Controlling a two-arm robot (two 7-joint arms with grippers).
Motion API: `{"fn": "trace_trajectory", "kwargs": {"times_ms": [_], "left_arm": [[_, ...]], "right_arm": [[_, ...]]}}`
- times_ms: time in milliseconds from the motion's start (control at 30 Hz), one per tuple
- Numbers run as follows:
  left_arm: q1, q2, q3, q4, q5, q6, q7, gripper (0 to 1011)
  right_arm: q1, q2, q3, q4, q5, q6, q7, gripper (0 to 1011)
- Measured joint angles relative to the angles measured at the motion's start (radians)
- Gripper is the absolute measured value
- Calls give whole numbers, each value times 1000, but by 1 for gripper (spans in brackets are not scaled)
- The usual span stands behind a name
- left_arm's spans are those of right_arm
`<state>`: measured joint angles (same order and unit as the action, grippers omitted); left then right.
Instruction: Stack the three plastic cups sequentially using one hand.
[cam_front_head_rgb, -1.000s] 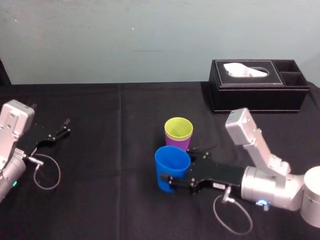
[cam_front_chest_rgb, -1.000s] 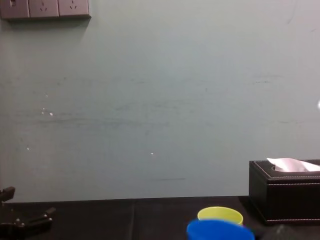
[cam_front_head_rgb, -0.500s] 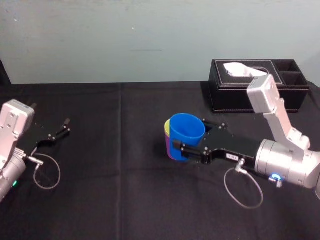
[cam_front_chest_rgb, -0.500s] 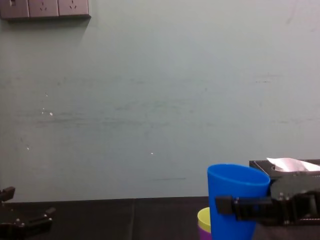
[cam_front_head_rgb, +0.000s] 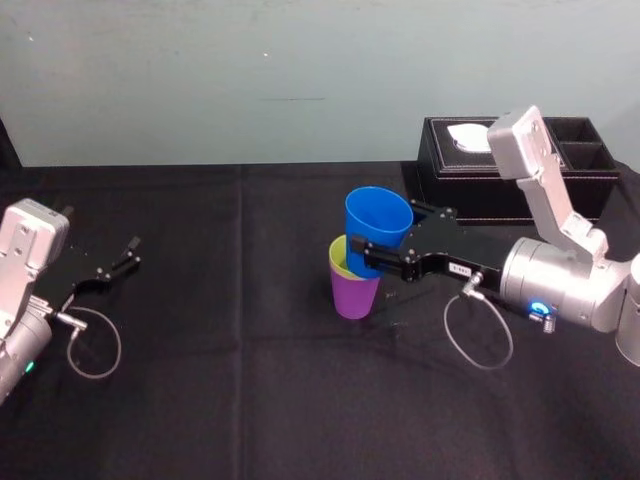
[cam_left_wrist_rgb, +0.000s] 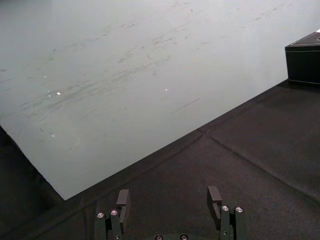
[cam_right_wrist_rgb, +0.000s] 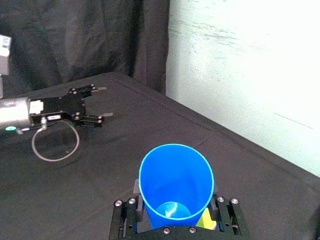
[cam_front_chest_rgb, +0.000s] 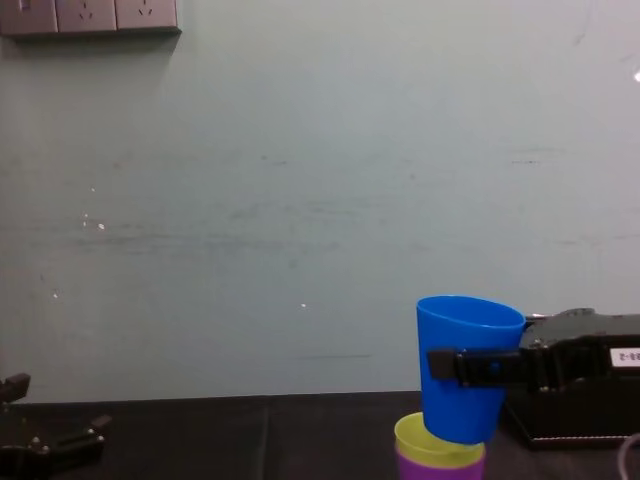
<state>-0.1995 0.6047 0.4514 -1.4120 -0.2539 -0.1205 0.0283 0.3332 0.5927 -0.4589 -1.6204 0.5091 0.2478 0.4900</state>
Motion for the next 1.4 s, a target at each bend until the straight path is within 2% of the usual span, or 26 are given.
{"fn": "trace_trajectory", "kwargs": {"times_ms": [433, 767, 1400], "left_arm": [[0, 0, 0, 0, 0, 0, 0, 1011], [0, 0, 0, 0, 0, 0, 0, 1012], [0, 0, 0, 0, 0, 0, 0, 1012]], "right_arm": [[55, -39, -21, 74, -34, 0, -15, 719], [59, -56, -28, 92, -84, -35, -25, 719], [65, -86, -28, 125, -122, -34, -10, 719]]}}
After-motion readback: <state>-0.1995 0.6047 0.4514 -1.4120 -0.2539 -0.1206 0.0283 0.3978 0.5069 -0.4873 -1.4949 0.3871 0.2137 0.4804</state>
